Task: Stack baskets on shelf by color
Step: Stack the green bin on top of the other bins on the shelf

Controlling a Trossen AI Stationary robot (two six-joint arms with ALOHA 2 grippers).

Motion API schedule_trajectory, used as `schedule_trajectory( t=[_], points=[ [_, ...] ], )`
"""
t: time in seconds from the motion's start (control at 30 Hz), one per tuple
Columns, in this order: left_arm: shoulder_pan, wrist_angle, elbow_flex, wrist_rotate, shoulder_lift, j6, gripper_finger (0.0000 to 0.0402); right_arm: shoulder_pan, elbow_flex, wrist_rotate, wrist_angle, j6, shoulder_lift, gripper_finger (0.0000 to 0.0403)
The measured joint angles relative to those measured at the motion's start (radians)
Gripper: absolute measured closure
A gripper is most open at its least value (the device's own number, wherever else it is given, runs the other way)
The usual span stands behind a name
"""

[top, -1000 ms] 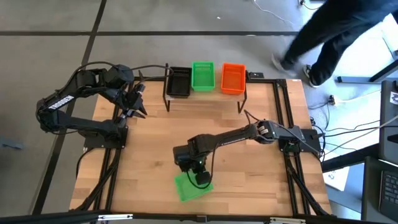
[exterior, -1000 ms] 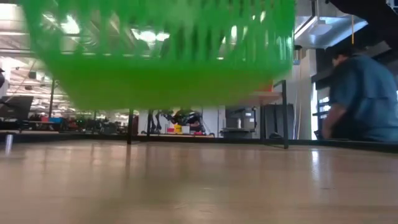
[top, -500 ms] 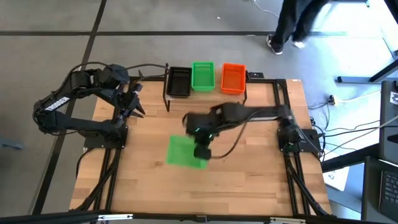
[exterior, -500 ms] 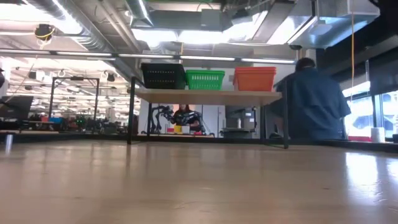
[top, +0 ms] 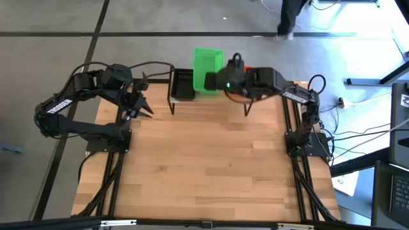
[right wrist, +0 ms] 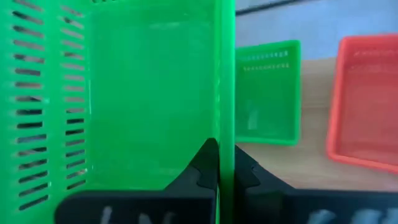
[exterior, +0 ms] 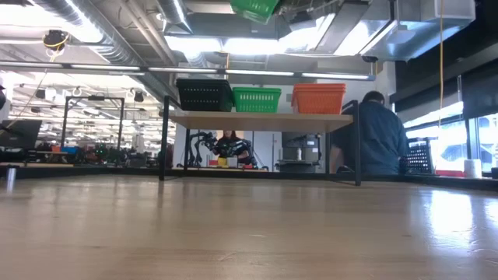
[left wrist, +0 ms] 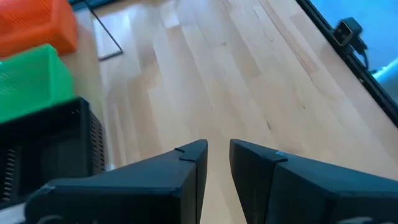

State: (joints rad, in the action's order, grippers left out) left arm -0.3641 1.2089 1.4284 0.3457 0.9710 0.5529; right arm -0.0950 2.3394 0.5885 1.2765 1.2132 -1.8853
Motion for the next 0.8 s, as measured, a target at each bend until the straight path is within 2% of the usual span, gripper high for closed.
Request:
schedule_trajectory(
  t=[0.17, 0.43, 0.8],
  points=[
    [0.0, -0.087, 0.0, -0.063, -0.001, 0.006, 0.0342, -0.102, 0.0, -0.169, -0.043, -0.014, -0.029, 0.0403],
    [-0.021, -0.282, 0.0, -0.243, 0.007, -0.047, 0.0342, -0.222, -0.001, -0.252, -0.009, -0.01, -0.076, 0.0403],
    [-0.031, -0.282, 0.0, -0.251, 0.007, -0.046, 0.0342, -0.336, -0.001, -0.375, 0.039, -0.044, -0.161, 0.0403]
  ],
)
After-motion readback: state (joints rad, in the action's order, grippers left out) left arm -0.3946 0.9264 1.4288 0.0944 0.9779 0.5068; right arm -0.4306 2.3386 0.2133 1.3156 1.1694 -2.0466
